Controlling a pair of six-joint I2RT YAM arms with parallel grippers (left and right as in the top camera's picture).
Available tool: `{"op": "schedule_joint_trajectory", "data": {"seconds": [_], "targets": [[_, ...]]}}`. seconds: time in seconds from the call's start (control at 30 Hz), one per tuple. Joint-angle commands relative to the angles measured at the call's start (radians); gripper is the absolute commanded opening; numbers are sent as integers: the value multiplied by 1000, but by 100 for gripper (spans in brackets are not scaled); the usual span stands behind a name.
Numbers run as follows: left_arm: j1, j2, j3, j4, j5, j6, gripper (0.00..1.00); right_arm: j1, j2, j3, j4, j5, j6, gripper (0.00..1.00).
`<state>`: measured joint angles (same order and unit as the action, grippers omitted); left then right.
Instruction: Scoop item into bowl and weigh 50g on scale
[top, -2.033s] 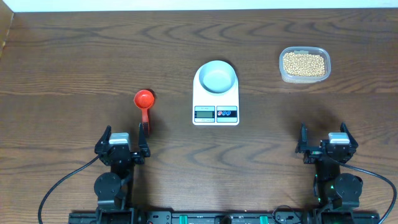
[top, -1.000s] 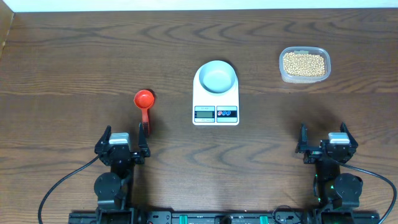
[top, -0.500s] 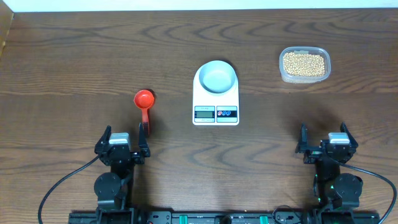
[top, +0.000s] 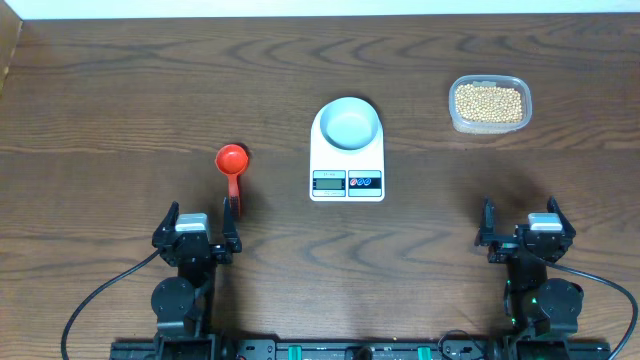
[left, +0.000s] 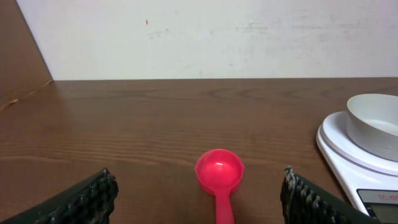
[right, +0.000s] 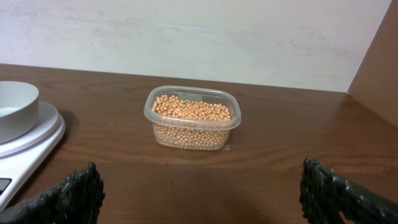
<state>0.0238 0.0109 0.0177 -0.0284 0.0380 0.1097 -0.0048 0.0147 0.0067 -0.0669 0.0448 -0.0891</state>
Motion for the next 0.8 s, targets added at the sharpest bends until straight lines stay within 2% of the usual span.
{"op": "schedule_joint_trajectory", "data": {"seconds": [0.0,0.77], "targets": [[4,-4,-14,-43,-39,14,86,-10,-2,-1,-5,5,-13,99],[4,-4,-11,-37,-39,2,86,-10,-2,-1,-5,5,-13,99]]}}
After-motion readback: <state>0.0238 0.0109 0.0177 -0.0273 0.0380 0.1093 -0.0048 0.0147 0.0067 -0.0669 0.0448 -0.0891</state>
